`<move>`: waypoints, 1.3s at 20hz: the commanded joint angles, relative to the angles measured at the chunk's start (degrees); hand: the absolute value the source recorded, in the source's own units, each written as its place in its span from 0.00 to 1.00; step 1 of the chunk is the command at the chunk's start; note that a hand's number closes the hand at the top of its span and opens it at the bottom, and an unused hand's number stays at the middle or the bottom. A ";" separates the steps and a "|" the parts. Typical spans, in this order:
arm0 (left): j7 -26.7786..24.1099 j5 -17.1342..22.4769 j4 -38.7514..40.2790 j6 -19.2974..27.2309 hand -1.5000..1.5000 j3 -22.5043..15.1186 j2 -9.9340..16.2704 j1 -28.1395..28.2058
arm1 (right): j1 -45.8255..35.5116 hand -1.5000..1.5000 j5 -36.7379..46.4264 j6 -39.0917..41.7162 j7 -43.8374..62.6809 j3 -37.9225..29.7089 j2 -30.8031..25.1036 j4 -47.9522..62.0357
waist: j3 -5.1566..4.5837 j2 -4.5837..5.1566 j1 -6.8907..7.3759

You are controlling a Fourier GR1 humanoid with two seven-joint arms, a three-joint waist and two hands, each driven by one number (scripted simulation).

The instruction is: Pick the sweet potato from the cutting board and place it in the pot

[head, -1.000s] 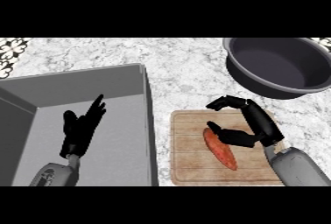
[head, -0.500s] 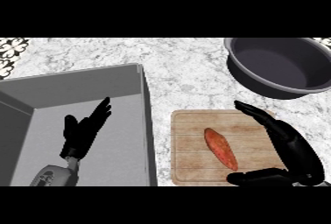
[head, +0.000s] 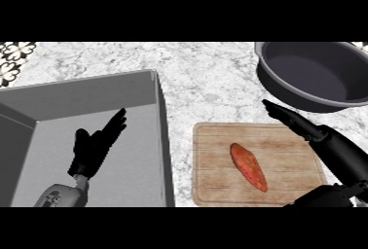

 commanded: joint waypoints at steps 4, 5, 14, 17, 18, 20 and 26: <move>-1.06 -0.81 -0.15 -1.63 0.50 -0.96 -0.73 1.80 | -6.39 0.00 -0.62 5.49 11.88 6.55 2.52 7.73 | -0.12 0.37 1.11; -3.94 -0.20 2.89 -2.75 0.50 1.15 0.23 1.37 | -6.41 0.00 -1.30 7.74 13.66 6.98 1.06 4.88 | -0.15 0.32 0.57; -0.33 -2.77 0.80 -0.87 0.50 1.56 -3.14 0.12 | -6.00 0.00 14.64 13.38 2.92 10.64 7.85 21.81 | -0.08 0.23 0.19; -0.68 -1.05 1.70 -5.16 0.50 4.69 -0.91 -0.25 | -2.27 0.00 15.42 15.95 -4.61 5.00 6.01 23.78 | -0.08 0.21 -0.05; 1.60 -2.23 -4.27 -2.13 0.50 2.31 -2.20 3.72 | -3.15 0.00 14.50 16.52 -7.04 2.68 4.53 25.68 | -0.06 0.16 0.19; -0.13 -2.57 -0.94 -3.48 0.50 3.69 -1.82 2.73 | -0.26 0.00 14.87 17.59 -9.47 0.80 4.44 24.72 | -0.08 0.17 -0.09; -4.01 -4.09 3.67 -4.59 0.50 4.97 -2.11 1.77 | -3.65 0.00 10.66 24.10 -11.40 -2.55 9.55 31.32 | -0.09 0.24 0.03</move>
